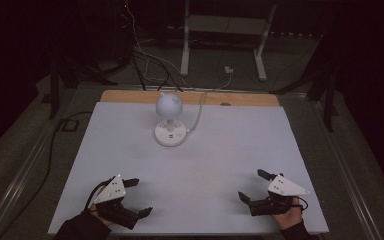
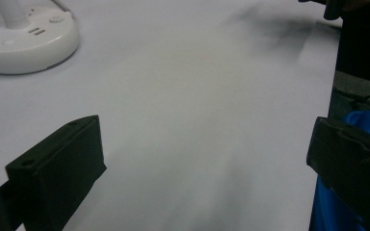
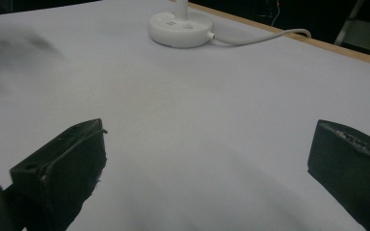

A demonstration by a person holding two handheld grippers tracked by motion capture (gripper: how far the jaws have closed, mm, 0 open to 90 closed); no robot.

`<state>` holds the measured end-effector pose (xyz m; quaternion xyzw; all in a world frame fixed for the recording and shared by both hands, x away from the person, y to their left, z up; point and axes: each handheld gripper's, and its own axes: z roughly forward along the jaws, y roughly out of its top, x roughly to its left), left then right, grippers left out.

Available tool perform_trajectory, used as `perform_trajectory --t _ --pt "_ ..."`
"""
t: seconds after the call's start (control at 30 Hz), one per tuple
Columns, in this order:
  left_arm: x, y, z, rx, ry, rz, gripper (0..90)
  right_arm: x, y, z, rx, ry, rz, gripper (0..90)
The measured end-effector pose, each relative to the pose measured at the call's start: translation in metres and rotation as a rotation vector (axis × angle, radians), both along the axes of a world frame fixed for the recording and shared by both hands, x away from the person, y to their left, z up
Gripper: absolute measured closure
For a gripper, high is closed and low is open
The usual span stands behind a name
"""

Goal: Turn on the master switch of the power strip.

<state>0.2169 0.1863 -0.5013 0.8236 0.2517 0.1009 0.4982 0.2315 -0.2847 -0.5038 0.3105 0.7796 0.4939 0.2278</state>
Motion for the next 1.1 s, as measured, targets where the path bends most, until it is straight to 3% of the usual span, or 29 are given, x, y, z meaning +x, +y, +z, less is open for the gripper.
perform_trajectory --t 0.23,0.43,1.1 --pt "0.005 -0.003 0.011 0.017 -0.006 -0.019 0.2 -0.001 0.0 0.001 0.002 -0.008 -0.001 0.0" --pt "0.011 -0.003 0.022 -0.01 0.0 -0.017 0.2 0.0 0.001 0.001 0.004 -0.003 0.0 0.0" --pt "0.037 -0.019 0.049 0.001 0.001 -0.023 0.2 -0.001 0.0 0.003 0.01 -0.01 -0.002 0.0"
